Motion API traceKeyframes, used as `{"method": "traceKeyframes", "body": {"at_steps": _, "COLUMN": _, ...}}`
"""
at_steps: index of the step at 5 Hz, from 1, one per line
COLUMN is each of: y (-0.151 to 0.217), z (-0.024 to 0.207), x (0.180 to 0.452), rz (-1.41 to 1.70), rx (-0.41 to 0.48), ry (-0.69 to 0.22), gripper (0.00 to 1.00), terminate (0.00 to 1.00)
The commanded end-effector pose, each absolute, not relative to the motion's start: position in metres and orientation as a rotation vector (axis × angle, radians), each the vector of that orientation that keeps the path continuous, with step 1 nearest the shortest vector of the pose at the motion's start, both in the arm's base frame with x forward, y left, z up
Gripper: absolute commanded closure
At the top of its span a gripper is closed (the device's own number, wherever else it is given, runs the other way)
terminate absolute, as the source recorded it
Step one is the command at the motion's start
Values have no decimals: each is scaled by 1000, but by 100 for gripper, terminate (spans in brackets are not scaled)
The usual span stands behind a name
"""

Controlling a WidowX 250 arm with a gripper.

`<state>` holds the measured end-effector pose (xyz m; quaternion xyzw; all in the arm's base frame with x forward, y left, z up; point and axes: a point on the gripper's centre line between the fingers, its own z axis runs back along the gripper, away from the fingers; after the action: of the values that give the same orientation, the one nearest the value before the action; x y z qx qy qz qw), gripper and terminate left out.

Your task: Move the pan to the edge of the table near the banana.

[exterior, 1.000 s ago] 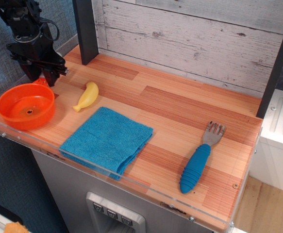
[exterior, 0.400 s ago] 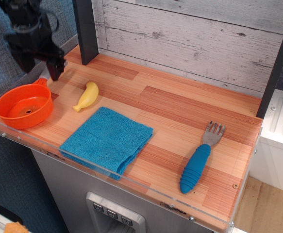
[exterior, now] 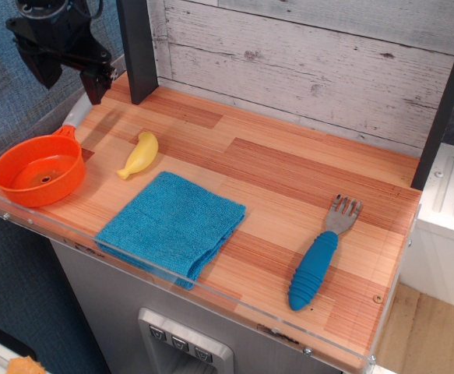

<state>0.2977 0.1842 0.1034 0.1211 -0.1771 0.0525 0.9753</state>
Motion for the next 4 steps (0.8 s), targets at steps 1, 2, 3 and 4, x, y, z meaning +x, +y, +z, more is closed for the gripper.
{"method": "traceKeyframes", "body": {"at_steps": 1, "y": 130, "z": 130, "x": 295, "rz": -45, "rx": 190, "ry": -418, "gripper": 0, "terminate": 0}}
{"method": "traceKeyframes", "body": {"at_steps": 2, "y": 92, "z": 128, "x": 293, "rz": -148, "rx": 122, "ry": -381, "gripper": 0, "terminate": 0}}
{"method": "traceKeyframes", "body": {"at_steps": 3, "y": 57, "z": 131, "x": 285, "rz": -194, "rx": 110, "ry": -333, "gripper": 0, "terminate": 0}}
{"method": "traceKeyframes", "body": {"at_steps": 4, "y": 35, "z": 139, "x": 268, "rz": -235, "rx": 68, "ry": -283, "gripper": 0, "terminate": 0}}
